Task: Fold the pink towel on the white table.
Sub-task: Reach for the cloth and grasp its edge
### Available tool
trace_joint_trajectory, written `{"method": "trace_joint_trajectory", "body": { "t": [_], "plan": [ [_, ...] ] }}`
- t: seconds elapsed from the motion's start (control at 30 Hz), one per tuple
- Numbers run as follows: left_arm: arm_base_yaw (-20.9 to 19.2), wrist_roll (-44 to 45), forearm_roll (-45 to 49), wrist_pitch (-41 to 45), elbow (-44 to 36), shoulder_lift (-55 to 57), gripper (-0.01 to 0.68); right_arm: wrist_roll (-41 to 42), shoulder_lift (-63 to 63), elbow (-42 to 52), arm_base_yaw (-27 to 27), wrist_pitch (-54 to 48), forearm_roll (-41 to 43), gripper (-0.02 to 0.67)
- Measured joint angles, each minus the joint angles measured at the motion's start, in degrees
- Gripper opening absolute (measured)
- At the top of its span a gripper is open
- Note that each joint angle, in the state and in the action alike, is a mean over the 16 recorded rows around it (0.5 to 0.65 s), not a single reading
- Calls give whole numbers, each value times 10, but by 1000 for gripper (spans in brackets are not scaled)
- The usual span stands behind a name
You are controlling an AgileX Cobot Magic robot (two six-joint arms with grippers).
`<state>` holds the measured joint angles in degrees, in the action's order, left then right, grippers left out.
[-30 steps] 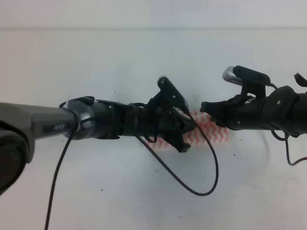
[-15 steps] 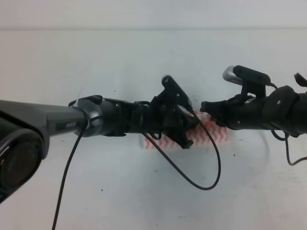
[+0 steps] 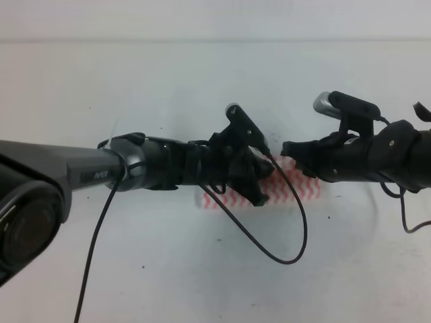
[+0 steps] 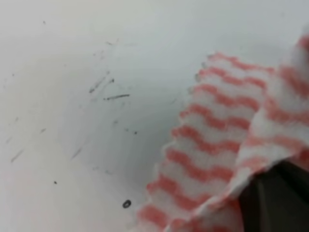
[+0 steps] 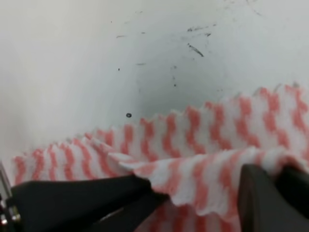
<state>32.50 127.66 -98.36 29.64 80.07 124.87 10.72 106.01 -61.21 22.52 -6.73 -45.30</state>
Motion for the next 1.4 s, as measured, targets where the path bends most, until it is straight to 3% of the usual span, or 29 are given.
{"method": "trace_joint_trajectory", "body": {
  "t": [0.33,0.6,0.83,1.2,1.4],
  "plan": [
    [0,15,-11,-11,0,-2,-5,0,0,0,0,31,-16,227],
    [-1,12,-17,-27,0,-13,-5,1,0,-1,0,66,-1,271],
    [-2,-82,25,-69,0,-52,-5,2,0,-19,-1,40,34,200],
    [-19,-452,275,-27,-1,-118,-5,2,-1,-62,-12,-101,89,27],
    [-29,-582,386,41,-1,-113,-5,1,-1,-67,-18,-157,99,-11]
  ]
}}
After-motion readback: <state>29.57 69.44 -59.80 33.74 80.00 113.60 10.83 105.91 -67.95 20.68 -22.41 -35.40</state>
